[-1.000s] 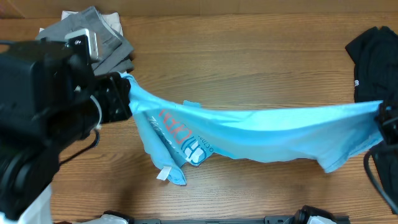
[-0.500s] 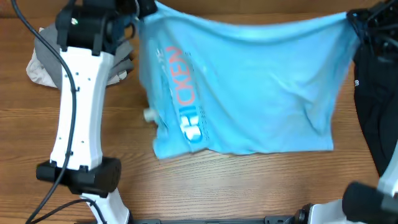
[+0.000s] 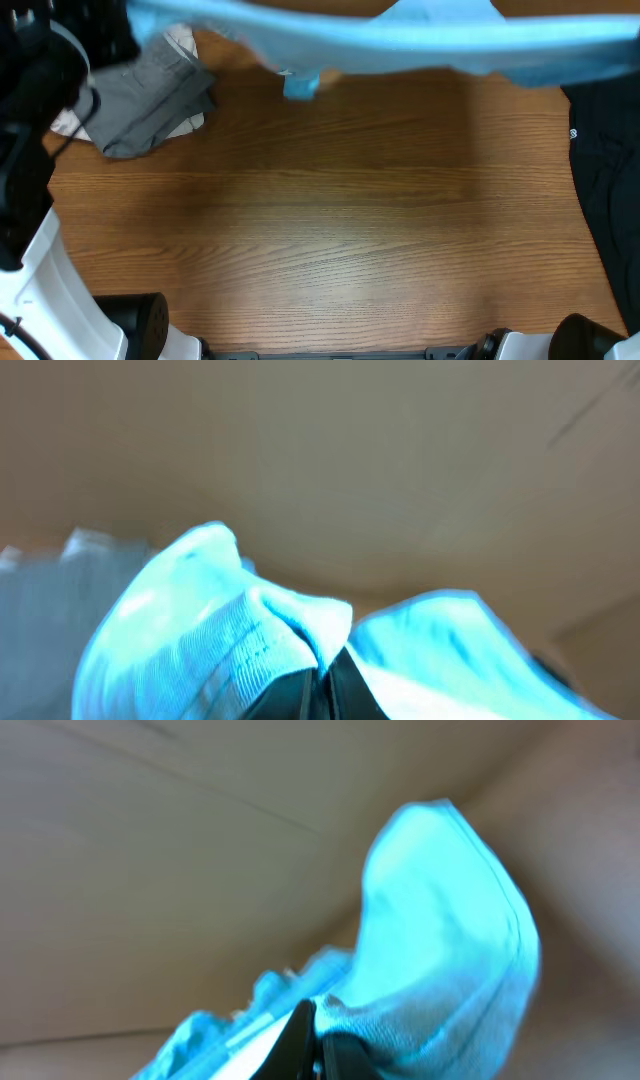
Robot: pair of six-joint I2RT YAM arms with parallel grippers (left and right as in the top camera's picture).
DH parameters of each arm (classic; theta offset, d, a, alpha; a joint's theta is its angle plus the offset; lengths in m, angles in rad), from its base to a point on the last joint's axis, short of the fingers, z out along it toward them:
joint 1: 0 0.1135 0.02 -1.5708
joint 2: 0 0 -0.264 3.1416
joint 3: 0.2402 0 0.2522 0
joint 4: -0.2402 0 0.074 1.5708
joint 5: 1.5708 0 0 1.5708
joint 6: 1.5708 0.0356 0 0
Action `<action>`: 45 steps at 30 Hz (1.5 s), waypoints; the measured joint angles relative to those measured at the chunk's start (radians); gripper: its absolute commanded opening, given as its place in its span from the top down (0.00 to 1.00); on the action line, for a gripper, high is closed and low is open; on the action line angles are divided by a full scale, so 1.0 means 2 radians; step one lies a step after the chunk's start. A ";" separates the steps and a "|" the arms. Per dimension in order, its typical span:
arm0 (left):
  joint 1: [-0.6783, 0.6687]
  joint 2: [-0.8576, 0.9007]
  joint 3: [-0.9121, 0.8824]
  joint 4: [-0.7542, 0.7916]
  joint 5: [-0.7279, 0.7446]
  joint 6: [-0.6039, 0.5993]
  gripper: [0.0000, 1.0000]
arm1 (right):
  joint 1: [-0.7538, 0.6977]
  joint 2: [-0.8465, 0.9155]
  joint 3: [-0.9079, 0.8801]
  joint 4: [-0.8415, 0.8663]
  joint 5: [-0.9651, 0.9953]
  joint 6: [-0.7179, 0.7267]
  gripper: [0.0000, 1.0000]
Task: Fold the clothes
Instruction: 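Lay the T-shirt flat on the table with both grippers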
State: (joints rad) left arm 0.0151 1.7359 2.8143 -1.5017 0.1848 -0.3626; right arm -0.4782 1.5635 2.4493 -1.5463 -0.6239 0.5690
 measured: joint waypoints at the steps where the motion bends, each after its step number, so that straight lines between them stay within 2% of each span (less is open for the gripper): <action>1: 0.000 0.004 -0.005 -0.027 0.001 0.000 0.96 | 0.005 0.007 -0.001 -0.026 0.014 -0.006 0.96; 4: 0.000 0.035 -0.036 -0.089 0.004 0.004 0.96 | 0.027 0.031 -0.023 -0.071 0.058 -0.026 0.96; 12: 0.000 0.140 -0.241 -0.090 0.010 0.013 0.96 | 0.091 0.049 -0.194 -0.071 0.113 -0.054 0.96; 22: -0.001 0.143 -0.429 -0.091 -0.002 0.038 0.96 | 0.095 0.049 -0.369 -0.047 0.174 -0.060 0.96; 28: -0.022 0.142 -0.554 -0.048 -0.001 0.052 0.96 | 0.095 0.049 -0.444 -0.016 0.203 -0.052 0.96; 36: -0.078 0.142 -0.674 0.000 0.018 0.054 0.96 | 0.056 0.049 -0.499 0.001 0.260 -0.007 0.96; 45: -0.161 0.139 -0.733 0.005 0.031 0.053 0.96 | 0.020 0.046 -0.513 -0.001 0.290 0.002 0.96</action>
State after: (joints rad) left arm -0.3069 2.0136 1.3487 -1.4914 0.2478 -0.2558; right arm -0.4389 1.6558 1.4235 -1.5475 -0.0429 0.5724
